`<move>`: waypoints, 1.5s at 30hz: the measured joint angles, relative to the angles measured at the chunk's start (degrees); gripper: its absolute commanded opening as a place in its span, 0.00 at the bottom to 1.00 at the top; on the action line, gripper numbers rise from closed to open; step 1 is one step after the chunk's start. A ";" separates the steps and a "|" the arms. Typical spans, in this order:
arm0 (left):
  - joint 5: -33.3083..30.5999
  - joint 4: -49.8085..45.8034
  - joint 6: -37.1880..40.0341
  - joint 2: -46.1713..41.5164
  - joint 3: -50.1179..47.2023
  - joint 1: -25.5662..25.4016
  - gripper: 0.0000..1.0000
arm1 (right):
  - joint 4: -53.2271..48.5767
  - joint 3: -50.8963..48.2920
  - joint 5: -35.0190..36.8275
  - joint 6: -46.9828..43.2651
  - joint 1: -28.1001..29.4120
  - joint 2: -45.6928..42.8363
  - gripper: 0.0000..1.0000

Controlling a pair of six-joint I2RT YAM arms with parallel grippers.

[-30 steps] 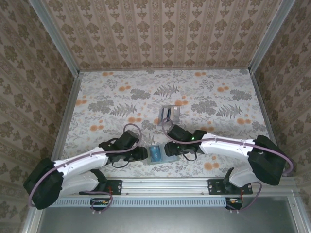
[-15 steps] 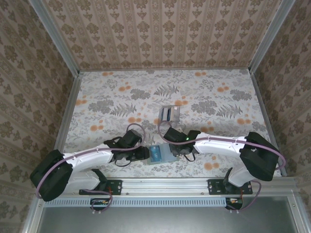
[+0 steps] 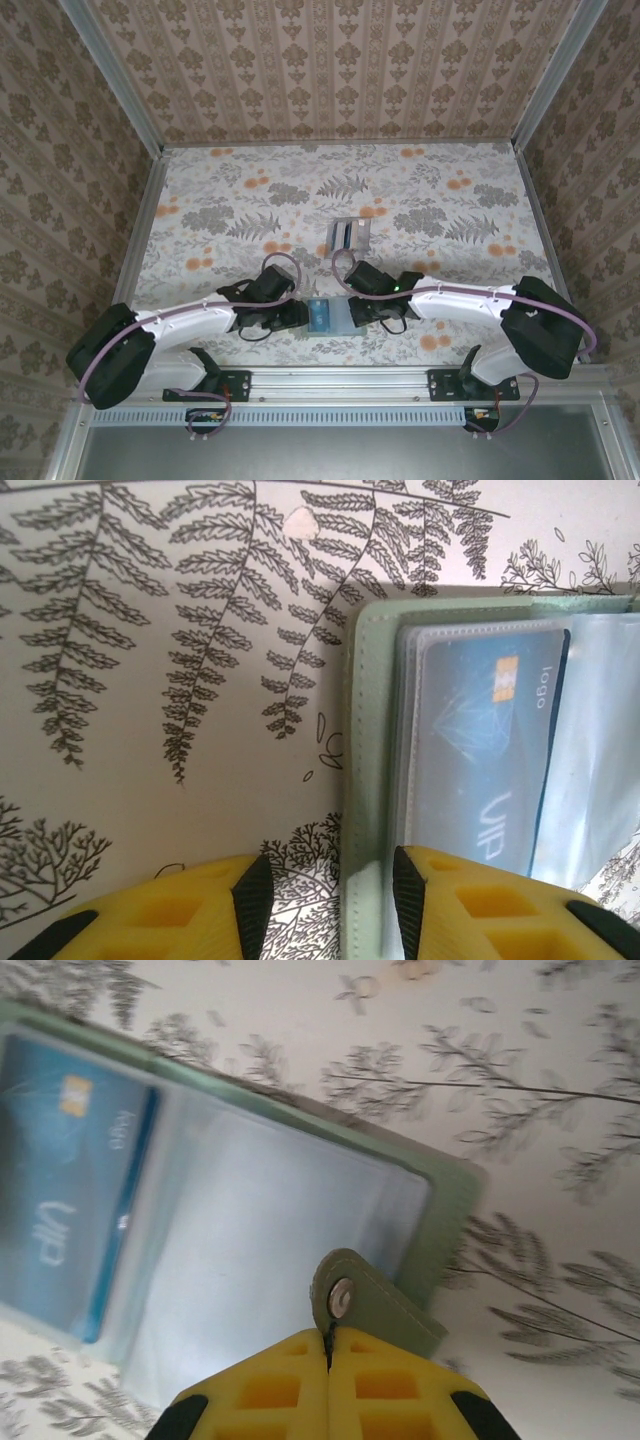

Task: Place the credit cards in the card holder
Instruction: Close the card holder at the center of the table.

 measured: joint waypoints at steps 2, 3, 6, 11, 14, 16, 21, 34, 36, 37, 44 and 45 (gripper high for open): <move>0.33 0.94 -0.37 0.35 0.04 0.00 0.37 | 2.19 -0.37 -2.25 0.02 0.00 0.55 0.02; 0.48 1.42 -0.57 0.48 0.04 0.00 0.35 | 3.21 -0.63 -3.13 0.04 0.00 0.81 0.02; 1.03 3.56 -1.03 0.87 0.04 -0.02 0.31 | 5.16 -1.64 -4.72 0.22 -0.02 0.96 0.01; 0.94 4.48 -1.20 -1.60 0.13 -0.13 0.29 | 6.78 -3.19 -5.18 0.74 -0.44 0.96 0.00; 0.92 4.72 -1.18 -3.39 1.31 -0.90 0.29 | 8.96 -4.42 -5.57 1.55 -0.83 0.96 0.00; 1.05 5.51 -1.18 -3.61 2.45 -1.66 0.29 | 10.93 -5.29 -6.19 1.86 -1.25 0.94 0.00; 1.62 8.90 -1.18 -0.94 4.39 -4.00 0.31 | 16.41 -8.26 -8.22 3.04 -2.54 0.22 0.04; 6.95 17.35 -1.22 14.19 11.34 -7.85 0.55 | 21.94 -19.63 -10.12 5.64 -9.31 -13.51 0.20; 6.95 17.66 -1.36 14.21 11.34 -7.93 0.60 | 21.59 -20.72 -10.10 6.08 -9.97 -15.89 0.25; 6.95 17.86 -1.31 14.21 11.34 -7.96 0.63 | 21.20 -21.03 -10.08 6.32 -10.23 -16.96 0.27; 6.95 18.08 -1.38 14.21 11.37 -8.44 0.61 | 17.33 -21.33 -9.57 6.47 -11.37 -22.38 0.42; 6.91 18.10 -1.38 14.21 11.37 -8.50 0.59 | 16.94 -21.31 -9.55 6.25 -11.37 -22.43 0.42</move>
